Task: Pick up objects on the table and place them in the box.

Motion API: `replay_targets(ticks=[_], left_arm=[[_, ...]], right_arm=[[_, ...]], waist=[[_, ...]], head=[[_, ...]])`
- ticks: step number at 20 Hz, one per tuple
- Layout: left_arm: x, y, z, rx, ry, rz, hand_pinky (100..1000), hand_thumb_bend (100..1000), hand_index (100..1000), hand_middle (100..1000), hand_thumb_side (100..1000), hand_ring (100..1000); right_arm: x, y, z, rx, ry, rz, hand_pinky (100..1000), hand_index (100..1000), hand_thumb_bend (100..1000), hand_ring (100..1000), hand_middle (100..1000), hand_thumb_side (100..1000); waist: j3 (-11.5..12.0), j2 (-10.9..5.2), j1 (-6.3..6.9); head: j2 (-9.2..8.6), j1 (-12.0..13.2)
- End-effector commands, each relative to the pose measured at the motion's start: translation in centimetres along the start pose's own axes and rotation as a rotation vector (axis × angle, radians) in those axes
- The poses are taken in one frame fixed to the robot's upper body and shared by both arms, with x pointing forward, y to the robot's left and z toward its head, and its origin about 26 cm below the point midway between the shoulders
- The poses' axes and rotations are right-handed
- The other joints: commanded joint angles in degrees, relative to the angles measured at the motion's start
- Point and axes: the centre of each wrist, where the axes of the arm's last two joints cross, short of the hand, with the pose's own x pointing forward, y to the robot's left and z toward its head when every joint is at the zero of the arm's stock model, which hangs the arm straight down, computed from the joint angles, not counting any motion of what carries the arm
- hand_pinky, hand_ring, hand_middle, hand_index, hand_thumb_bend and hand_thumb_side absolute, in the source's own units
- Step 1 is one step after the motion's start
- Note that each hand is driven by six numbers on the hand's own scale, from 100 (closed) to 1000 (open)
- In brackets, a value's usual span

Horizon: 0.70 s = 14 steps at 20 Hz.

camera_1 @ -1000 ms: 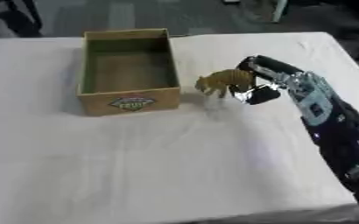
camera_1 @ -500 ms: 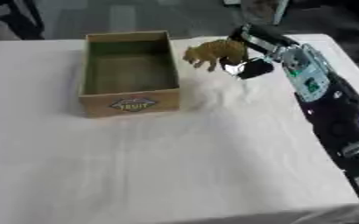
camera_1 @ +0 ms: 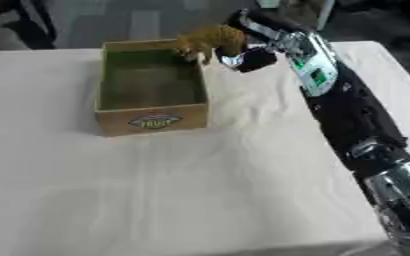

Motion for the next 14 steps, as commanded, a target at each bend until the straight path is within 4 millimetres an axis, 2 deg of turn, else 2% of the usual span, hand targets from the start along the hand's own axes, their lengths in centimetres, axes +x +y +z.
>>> replay_targets(ticks=[1, 9, 14], left_arm=[[0.5, -0.1, -0.2, -0.019, -0.013, 0.001, 539, 381, 604, 502, 455, 516], [0.5, -0.6, -0.4, -0.035, -0.015, 0.015, 539, 382, 604, 501, 455, 516], [0.6, -1.0, -0.5, -0.054, -0.017, 0.026, 539, 382, 603, 501, 456, 515]], right_arm=[[0.6, -0.5, -1.5, -0.002, -0.002, 0.002, 414, 568, 100, 465, 453, 287], [0.7, 2.5, -4.1, 0.05, 0.05, -0.037, 414, 568, 100, 466, 453, 291], [0.6, 4.2, -5.1, 0.076, 0.089, -0.039, 422, 572, 100, 472, 456, 294]], waist=[[0.5, -1.05, 0.34], [2.73, -0.67, 0.95], [4.02, -0.3, 1.24]], head=[[0.15, -0.63], [-0.1, -1.69], [-0.14, -2.75]])
